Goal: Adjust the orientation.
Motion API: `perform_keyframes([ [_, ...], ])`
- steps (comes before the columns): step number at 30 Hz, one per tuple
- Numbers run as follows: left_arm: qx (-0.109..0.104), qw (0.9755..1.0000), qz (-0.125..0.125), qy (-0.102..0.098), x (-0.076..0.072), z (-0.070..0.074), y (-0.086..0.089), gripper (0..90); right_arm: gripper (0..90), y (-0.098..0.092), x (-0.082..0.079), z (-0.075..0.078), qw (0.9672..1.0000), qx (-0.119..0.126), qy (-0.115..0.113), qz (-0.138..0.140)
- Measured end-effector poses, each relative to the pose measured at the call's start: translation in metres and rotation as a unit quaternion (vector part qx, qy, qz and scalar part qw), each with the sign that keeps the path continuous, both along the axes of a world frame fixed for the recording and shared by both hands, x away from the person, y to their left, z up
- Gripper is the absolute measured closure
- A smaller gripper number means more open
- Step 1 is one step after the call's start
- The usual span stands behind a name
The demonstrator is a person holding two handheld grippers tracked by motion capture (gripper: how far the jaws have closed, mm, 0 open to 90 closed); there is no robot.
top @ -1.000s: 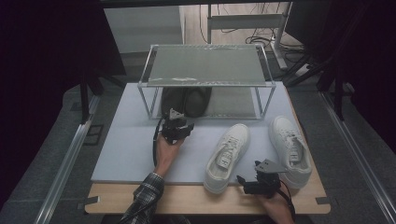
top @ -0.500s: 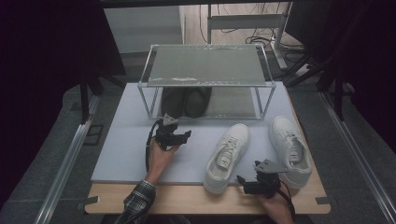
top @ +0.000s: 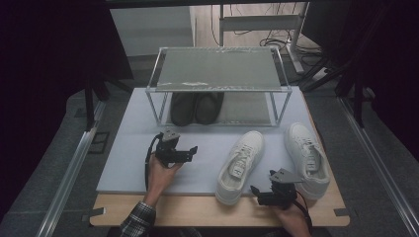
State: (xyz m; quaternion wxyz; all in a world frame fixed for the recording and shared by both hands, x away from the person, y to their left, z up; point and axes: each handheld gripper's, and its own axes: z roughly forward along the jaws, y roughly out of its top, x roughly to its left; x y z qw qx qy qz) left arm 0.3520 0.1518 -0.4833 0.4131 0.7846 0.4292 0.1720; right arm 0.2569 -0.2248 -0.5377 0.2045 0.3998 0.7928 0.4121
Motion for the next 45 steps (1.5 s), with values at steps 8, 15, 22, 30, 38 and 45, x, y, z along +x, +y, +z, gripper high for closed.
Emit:
perform_keyframes([
  [8, 0.006, 1.0, -0.002, 0.002, -0.018, -0.003, 0.01, 11.7, 8.0, 0.0, 0.0, 0.0, 1.0, 0.001, 0.0, 0.001],
  [15, 0.013, 0.9999, 0.004, -0.002, -0.035, -0.009, 0.02, 11.5, 8.1, 0.0, 0.0, 0.0, 1.0, 0.001, 0.0, 0.0],
  [22, 0.029, 0.9995, 0.009, -0.003, -0.052, -0.019, 0.03, 11.4, 8.1, 0.0, 0.0, 0.0, 1.0, 0.001, 0.0, 0.0],
  [30, 0.033, 0.9992, 0.02, -0.003, -0.071, -0.034, 0.043, 11.2, 8.1, 0.0, 0.0, 0.0, 1.0, 0.001, 0.0, 0.0],
  [38, 0.044, 0.9984, 0.035, -0.002, -0.081, -0.049, 0.051, 11.1, 8.1, 0.0, 0.0, 0.0, 1.0, 0.0, 0.0, 0.0],
  [45, 0.034, 0.9986, 0.041, -0.007, -0.082, -0.055, 0.056, 11.2, 8.0, 0.0, 0.0, 0.0, 1.0, 0.0, 0.0, 0.0],
])
